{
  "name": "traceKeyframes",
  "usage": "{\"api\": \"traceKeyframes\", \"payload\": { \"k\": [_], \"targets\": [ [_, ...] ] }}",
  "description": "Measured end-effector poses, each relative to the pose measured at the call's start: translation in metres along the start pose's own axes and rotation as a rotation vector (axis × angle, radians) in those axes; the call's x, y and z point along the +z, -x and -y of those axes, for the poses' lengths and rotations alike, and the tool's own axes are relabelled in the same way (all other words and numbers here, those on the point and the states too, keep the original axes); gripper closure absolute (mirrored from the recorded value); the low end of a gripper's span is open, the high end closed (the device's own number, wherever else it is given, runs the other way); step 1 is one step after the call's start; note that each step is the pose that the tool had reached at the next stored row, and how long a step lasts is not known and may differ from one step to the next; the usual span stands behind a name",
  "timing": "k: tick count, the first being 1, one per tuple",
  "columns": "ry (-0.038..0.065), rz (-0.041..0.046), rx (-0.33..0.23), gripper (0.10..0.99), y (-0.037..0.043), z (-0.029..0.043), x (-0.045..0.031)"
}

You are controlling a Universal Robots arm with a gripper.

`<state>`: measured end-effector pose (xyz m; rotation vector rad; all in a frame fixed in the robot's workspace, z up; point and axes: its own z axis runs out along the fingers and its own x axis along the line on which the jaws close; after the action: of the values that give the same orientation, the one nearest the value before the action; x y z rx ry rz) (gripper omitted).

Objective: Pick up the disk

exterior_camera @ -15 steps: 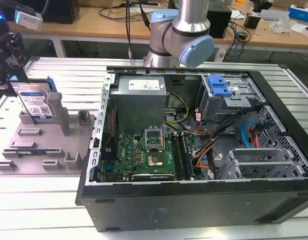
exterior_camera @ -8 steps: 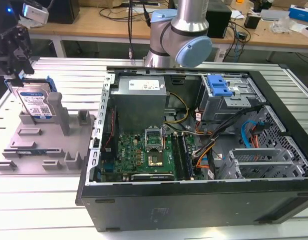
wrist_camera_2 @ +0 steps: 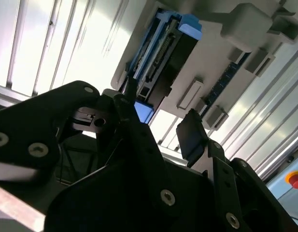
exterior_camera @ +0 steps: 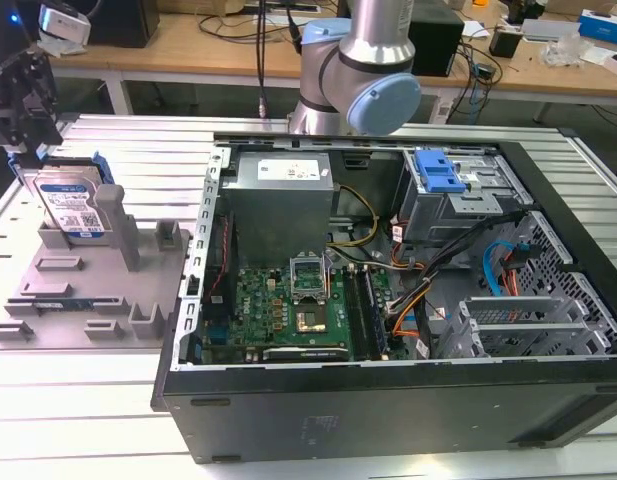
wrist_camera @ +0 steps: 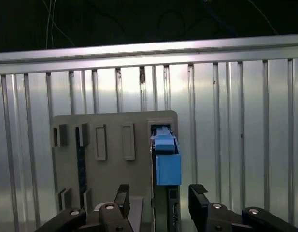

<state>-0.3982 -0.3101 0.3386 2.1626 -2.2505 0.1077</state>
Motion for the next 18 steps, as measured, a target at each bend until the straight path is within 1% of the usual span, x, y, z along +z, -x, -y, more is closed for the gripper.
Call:
{"api": "traceKeyframes", "payload": {
  "k": [2, 3, 4, 5, 6, 7, 10, 11, 12, 13, 14, 16, 18],
  "targets": [
    [0.0, 0.0, 0.0, 0.482, 0.0, 0.0, 0.0005],
    [0.0, 0.0016, 0.0, 0.482, 0.0, -0.0003, 0.0011],
    [0.001, 0.0165, 0.0, 0.482, 0.0001, -0.0014, 0.0013],
    [0.002, 0.0449, -0.003, 0.482, 0.0, -0.003, 0.0014],
    [0.002, 0.059, -0.004, 0.482, -0.0001, -0.0047, 0.0013],
    [0.002, 0.0595, -0.004, 0.482, -0.0002, -0.0062, 0.0013],
    [0.003, 0.0588, -0.005, 0.482, -0.0002, -0.0062, 0.0014],
    [0.006, 0.0576, -0.005, 0.482, -0.0002, -0.0062, 0.0015],
    [0.015, 0.0558, -0.005, 0.482, -0.0001, -0.0063, 0.0021],
    [0.021, 0.0553, -0.01, 0.482, -0.0001, -0.0068, 0.0026],
    [0.023, 0.0553, -0.017, 0.482, -0.0002, -0.0073, 0.0029],
    [0.022, 0.0558, -0.03, 0.482, -0.0002, -0.0079, 0.0034],
    [0.021, 0.0562, -0.079, 0.482, -0.0002, -0.0084, 0.0038]
  ]
}}
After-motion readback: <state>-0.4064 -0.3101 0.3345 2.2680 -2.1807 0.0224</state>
